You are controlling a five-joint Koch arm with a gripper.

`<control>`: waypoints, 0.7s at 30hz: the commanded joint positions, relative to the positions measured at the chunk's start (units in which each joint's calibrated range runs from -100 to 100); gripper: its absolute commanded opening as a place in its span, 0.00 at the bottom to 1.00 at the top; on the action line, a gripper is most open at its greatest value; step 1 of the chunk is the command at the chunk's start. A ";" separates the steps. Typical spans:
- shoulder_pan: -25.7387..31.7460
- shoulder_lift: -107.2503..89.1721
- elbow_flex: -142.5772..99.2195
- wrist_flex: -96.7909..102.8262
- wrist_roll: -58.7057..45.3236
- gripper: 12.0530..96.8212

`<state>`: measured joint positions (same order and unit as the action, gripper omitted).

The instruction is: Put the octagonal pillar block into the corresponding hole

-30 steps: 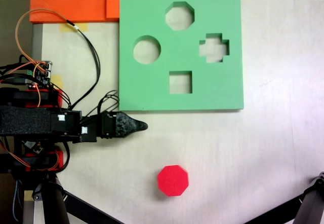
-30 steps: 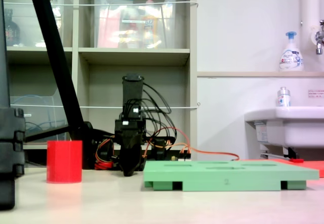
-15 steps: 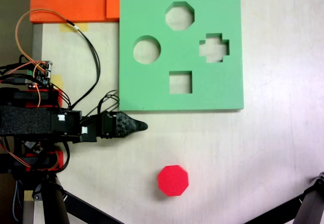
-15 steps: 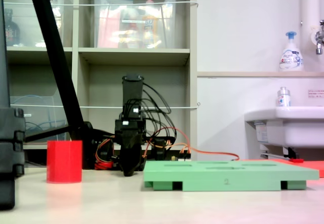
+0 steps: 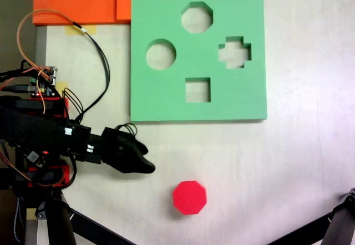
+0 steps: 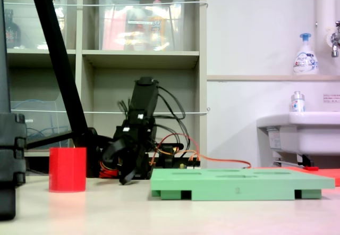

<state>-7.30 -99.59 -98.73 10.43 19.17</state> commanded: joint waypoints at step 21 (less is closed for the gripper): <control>-2.44 47.22 107.90 -110.43 18.17 0.74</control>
<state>-9.55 -53.08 4.16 -97.36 36.85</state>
